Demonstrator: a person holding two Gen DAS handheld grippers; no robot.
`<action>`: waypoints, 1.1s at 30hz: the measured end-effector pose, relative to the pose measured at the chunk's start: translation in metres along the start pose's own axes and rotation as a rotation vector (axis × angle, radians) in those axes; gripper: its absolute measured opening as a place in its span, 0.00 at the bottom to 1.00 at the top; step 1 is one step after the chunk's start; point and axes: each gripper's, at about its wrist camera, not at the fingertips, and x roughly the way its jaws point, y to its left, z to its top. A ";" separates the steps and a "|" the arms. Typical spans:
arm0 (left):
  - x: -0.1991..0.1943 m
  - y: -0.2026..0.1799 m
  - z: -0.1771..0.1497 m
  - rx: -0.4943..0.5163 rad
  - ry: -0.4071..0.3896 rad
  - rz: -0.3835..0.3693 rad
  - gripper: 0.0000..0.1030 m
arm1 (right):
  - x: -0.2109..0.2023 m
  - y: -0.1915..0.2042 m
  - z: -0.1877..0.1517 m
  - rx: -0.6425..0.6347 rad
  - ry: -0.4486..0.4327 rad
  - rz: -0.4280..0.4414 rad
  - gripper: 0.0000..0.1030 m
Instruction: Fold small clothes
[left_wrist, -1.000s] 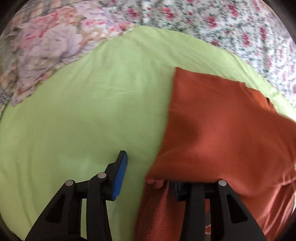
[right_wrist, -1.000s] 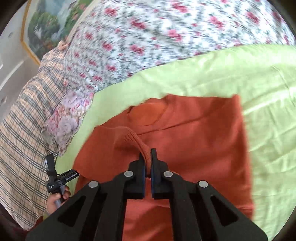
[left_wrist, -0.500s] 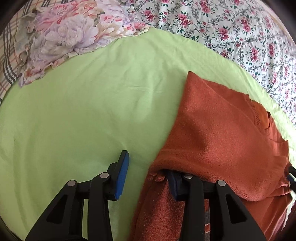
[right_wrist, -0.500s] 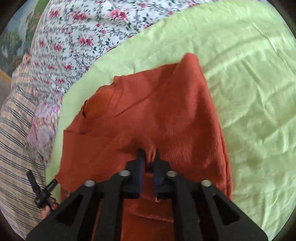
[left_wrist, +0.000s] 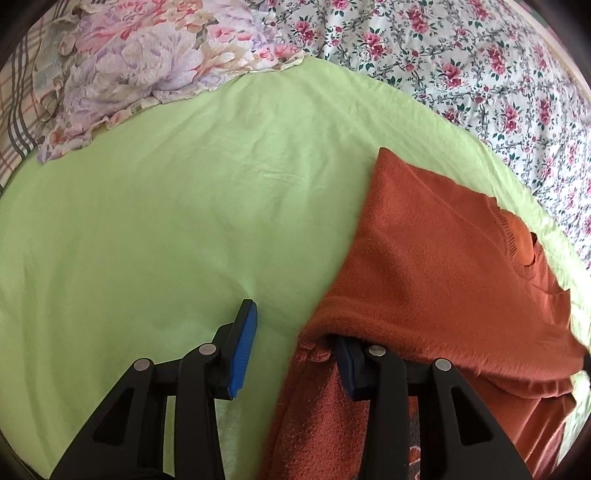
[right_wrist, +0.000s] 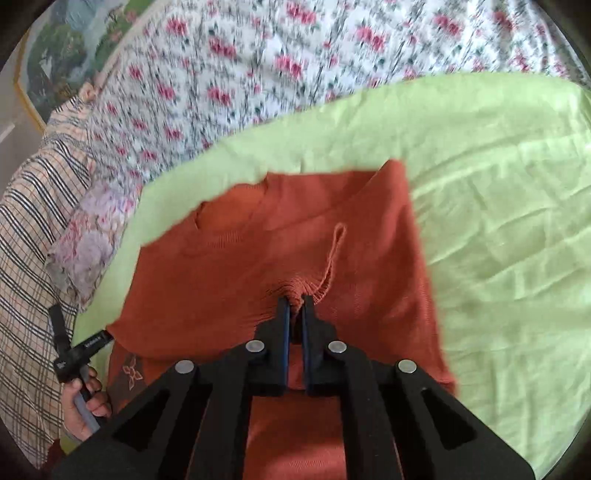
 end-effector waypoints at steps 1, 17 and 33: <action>0.000 -0.001 0.000 0.004 -0.001 0.005 0.40 | 0.004 -0.005 -0.002 0.002 0.027 -0.016 0.06; -0.028 0.015 -0.015 0.052 0.057 -0.078 0.39 | 0.009 -0.016 -0.035 0.021 0.098 -0.112 0.10; -0.114 0.042 -0.102 0.190 0.146 -0.269 0.58 | -0.075 -0.005 -0.093 -0.021 0.080 0.010 0.45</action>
